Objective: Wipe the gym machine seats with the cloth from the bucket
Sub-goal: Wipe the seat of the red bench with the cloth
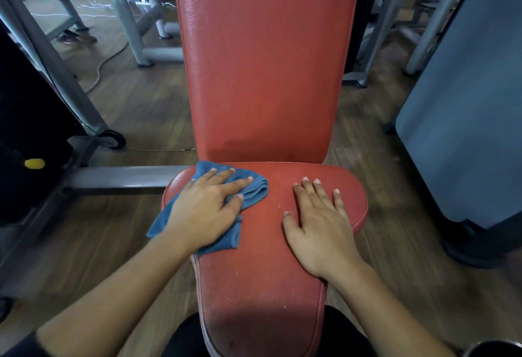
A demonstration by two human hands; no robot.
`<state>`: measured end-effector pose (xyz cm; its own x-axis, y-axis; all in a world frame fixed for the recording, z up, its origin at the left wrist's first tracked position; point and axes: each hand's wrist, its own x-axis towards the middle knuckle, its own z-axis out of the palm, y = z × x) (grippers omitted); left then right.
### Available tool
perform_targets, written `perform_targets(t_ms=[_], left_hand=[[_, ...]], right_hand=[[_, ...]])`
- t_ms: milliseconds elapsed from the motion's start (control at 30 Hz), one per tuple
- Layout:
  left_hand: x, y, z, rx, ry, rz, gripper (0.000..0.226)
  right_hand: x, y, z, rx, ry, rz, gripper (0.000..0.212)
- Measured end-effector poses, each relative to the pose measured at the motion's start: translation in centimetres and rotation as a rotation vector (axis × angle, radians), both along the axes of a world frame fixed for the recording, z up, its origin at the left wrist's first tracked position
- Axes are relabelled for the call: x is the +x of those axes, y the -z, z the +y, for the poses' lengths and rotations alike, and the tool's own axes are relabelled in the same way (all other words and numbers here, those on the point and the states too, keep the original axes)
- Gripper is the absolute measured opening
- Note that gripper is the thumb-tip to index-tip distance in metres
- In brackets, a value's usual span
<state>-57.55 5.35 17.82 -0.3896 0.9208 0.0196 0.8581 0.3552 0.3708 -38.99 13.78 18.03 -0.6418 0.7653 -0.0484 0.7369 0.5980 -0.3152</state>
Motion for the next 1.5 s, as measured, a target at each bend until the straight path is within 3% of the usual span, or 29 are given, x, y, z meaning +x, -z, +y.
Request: perform_targets(t_ms=[167,333,533,700,767,933,1133,1333,1500], left_hand=[[-1.9,0.2,3.4,-0.043,-0.192,0.048,0.048],[0.8,0.6,1.9,0.017,0.064,-0.002,0.060],[-1.4,0.2,3.0,-0.024,-0.141,0.053,0.059],[1.1,0.8,3.0,0.017,0.056,0.022,0.058],[-0.1,0.9,1.1,0.038,0.088,-0.002,0.060],[-0.9,0.4,3.9,-0.018,-0.112,0.046,0.051],[-0.1,1.3,0.5,0.073,0.114,-0.015,0.058],[-1.5,0.4,2.5,0.014,-0.161,0.054,0.046],[1.5,0.6,1.5,0.047,0.086,-0.020,0.054]], right_hand=[[0.0,0.0,0.0,0.001,0.007,0.014,0.069],[-0.2,0.1,0.0,0.009,0.010,0.019,0.075],[-0.2,0.2,0.0,0.025,0.018,0.028,0.076],[-0.2,0.4,0.1,0.045,0.014,0.035,0.091],[-0.2,0.4,0.1,0.039,0.013,0.043,0.091],[-0.1,0.3,0.0,0.033,0.016,0.048,0.083],[-0.1,0.2,0.1,0.015,0.003,0.036,0.066],[-0.1,0.2,0.1,0.018,0.005,0.047,0.062],[0.1,-0.1,-0.3,0.045,0.059,0.111,0.073]])
